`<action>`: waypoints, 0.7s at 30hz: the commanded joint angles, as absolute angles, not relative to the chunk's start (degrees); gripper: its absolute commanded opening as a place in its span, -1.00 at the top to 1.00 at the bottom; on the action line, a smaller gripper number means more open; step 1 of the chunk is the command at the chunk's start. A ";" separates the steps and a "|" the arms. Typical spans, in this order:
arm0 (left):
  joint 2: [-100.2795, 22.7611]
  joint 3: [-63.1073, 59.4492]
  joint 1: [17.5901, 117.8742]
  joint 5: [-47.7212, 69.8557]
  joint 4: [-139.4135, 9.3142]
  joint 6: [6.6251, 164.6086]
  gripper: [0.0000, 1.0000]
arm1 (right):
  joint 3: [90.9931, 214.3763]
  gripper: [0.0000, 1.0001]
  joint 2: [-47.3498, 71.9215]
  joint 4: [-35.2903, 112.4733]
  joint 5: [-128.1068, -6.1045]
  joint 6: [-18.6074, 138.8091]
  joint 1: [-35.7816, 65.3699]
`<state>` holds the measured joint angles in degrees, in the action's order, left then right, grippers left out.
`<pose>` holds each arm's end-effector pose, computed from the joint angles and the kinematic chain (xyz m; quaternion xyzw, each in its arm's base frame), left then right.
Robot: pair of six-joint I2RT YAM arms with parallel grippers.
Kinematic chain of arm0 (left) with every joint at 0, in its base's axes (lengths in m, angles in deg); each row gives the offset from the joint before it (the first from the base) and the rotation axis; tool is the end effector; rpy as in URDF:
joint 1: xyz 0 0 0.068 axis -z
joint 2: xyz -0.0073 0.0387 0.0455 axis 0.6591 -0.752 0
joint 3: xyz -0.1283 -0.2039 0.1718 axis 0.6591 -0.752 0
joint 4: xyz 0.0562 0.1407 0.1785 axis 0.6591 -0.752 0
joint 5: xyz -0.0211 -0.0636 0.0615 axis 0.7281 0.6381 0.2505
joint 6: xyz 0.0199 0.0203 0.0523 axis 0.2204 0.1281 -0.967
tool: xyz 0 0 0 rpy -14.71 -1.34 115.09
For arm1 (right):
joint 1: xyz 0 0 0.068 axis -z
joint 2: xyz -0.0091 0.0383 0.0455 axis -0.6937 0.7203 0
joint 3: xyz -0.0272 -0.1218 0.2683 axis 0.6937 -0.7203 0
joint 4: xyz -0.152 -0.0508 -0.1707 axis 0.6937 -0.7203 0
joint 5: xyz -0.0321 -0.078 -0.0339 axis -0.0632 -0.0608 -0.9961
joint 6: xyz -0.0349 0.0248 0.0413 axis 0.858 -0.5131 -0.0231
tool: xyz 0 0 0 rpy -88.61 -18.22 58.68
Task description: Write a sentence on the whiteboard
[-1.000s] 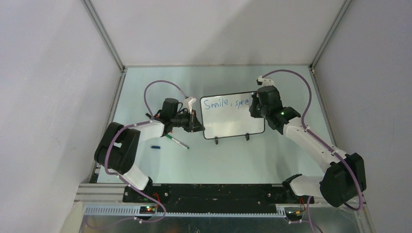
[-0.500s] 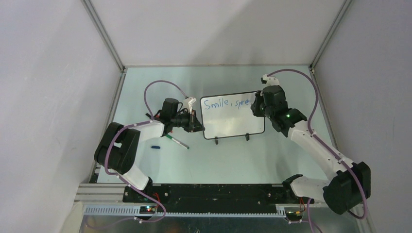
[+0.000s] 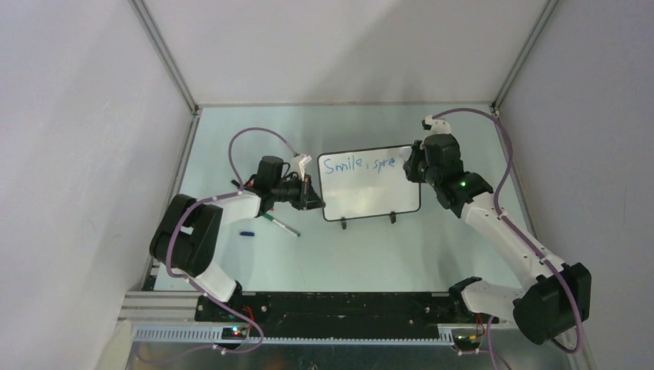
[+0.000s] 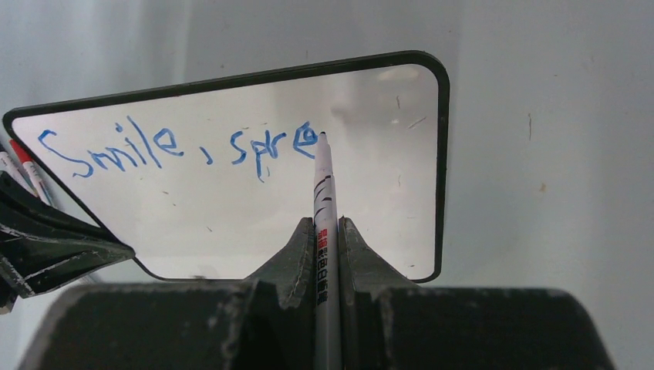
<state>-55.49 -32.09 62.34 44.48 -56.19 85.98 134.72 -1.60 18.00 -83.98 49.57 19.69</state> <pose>0.2670 -0.1341 0.2063 0.2194 0.8296 -0.4220 0.2925 0.2142 0.0886 0.3426 -0.0123 0.8671 0.1096 0.4857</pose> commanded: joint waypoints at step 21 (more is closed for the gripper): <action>-54.18 -31.46 62.68 42.74 -57.87 83.92 1.00 | 135.96 1.00 2.02 20.02 -84.88 49.08 21.29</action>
<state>-55.49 -32.09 62.34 44.48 -56.19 85.98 134.72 1.42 18.08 -84.35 49.53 20.83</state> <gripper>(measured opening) 0.110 0.139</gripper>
